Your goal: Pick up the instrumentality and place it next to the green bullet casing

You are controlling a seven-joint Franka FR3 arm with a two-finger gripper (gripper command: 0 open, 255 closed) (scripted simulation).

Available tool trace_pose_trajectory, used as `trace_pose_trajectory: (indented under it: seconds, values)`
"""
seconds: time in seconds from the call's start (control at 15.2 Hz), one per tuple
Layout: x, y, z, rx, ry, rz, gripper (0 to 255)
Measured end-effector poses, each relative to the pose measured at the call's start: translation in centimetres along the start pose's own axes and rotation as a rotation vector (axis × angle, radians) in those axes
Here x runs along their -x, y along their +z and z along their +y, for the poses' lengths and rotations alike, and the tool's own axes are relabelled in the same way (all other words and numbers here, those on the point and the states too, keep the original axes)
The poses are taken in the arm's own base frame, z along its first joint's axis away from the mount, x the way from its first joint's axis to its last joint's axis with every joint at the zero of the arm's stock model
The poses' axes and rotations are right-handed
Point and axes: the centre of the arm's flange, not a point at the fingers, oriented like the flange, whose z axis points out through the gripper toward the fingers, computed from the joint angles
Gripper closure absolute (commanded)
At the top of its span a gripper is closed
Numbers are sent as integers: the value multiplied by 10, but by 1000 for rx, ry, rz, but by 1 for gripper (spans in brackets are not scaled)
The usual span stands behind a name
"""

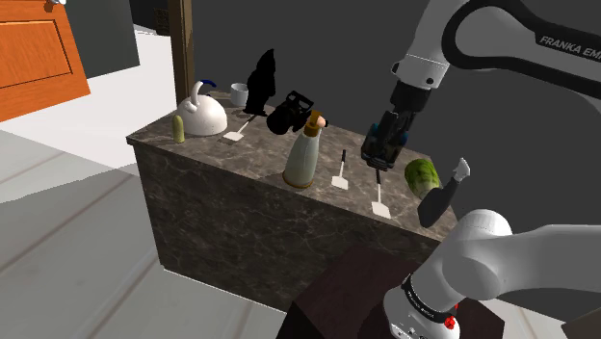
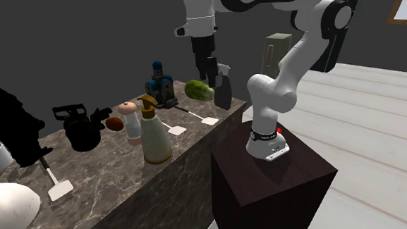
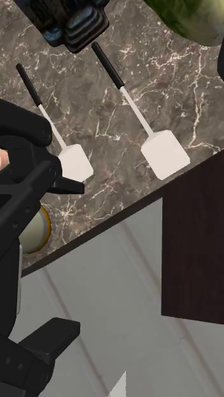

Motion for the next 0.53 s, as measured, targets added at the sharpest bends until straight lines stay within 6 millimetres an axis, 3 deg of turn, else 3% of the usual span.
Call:
trace_pose_trajectory:
  seconds: [0.26, 0.53]
  values:
    - [-8, 20, 15, 6, 94, 12, 0]
    - [-17, 52, 50, 16, 269, 37, 0]
